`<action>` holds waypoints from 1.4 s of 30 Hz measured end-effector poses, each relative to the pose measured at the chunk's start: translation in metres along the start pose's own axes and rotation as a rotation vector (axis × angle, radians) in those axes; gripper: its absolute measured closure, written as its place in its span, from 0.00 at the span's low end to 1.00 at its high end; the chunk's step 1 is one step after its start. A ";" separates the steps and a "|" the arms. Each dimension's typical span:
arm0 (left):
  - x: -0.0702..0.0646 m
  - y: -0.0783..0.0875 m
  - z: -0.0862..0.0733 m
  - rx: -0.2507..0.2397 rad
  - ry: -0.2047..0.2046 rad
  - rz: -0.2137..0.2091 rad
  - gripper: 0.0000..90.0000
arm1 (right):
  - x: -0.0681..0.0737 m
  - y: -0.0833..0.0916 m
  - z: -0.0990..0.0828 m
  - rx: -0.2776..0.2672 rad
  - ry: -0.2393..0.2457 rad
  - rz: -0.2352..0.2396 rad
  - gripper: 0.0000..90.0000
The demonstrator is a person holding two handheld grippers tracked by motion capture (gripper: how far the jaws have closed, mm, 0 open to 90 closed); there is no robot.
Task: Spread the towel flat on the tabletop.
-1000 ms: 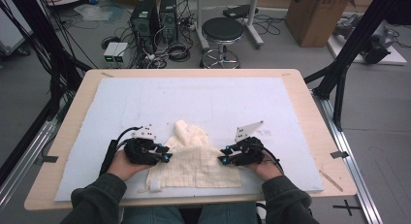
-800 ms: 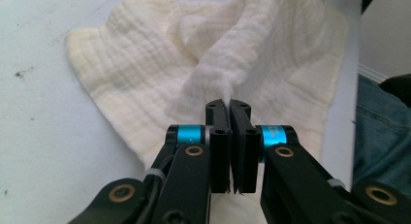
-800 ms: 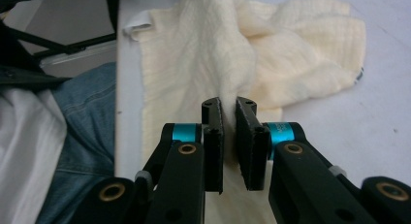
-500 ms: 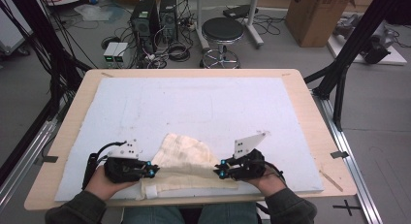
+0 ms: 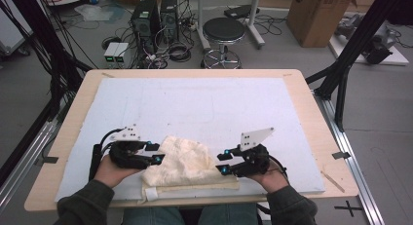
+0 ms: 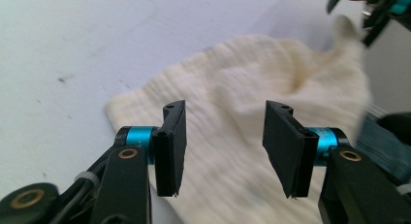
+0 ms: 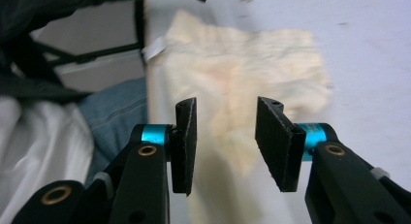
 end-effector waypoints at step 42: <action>0.029 -0.026 -0.009 0.071 0.049 0.175 0.73 | -0.051 0.039 -0.044 0.102 -0.213 -0.289 0.66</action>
Point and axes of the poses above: each handheld gripper's, and its own axes: y roughly backward along the jaws, z roughly out of its top, x roughly to its left, the point moved 4 cm from there along -y, roughly forward along the jaws, and after that the axes turned 1 degree about y, right-handed, at the moved point
